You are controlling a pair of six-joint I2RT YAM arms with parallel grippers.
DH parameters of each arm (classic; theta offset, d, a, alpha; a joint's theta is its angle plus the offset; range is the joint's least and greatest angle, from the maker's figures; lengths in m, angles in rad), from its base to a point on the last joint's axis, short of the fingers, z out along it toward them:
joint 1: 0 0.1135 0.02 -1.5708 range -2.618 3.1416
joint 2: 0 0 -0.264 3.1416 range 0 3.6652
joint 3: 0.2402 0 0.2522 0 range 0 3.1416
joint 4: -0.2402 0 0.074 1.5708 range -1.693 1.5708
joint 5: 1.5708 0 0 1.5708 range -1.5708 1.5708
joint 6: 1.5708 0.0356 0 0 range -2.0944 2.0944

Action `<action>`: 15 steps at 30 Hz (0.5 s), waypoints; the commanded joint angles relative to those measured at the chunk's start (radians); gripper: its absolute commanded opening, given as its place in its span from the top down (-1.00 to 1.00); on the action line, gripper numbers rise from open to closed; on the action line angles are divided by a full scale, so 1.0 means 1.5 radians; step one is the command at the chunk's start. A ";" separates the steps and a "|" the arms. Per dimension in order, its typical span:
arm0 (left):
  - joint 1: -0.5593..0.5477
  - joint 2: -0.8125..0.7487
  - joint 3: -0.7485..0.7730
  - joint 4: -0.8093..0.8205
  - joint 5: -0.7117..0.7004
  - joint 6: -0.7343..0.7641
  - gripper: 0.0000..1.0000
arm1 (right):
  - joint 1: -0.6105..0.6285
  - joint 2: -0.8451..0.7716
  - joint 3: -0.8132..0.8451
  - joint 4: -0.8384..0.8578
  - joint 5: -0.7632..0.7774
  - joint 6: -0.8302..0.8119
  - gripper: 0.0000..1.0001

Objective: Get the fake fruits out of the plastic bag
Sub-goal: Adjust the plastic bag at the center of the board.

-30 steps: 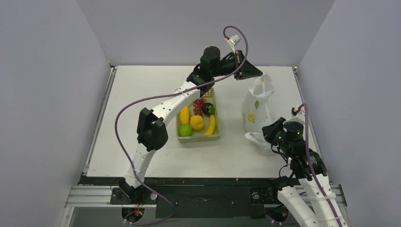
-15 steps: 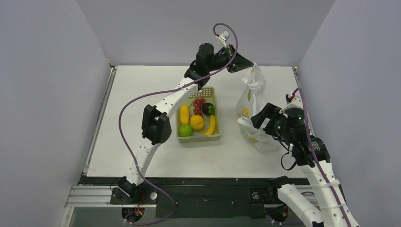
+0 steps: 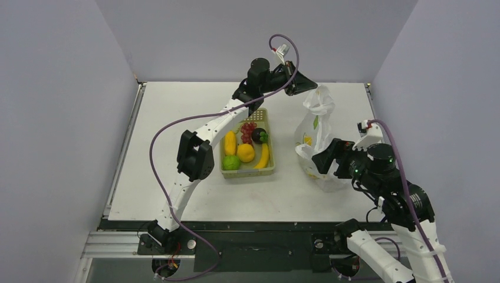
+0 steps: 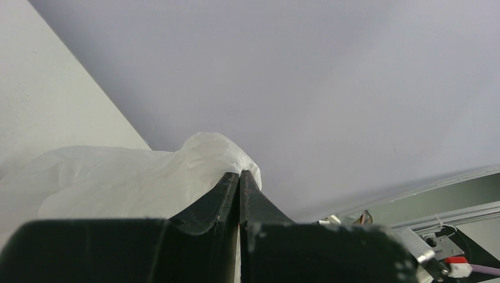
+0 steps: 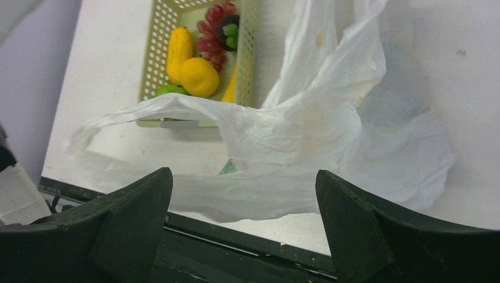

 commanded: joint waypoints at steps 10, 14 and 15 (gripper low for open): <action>-0.003 -0.034 0.013 0.028 -0.008 0.005 1.00 | 0.279 0.076 0.121 0.054 0.158 -0.101 -0.81; -0.003 -0.032 0.015 0.027 -0.007 0.003 1.00 | 0.433 0.164 0.183 -0.030 0.505 -0.069 -0.81; -0.003 -0.032 0.015 0.027 -0.006 0.003 1.00 | 0.451 0.188 0.189 -0.050 0.546 -0.066 -0.77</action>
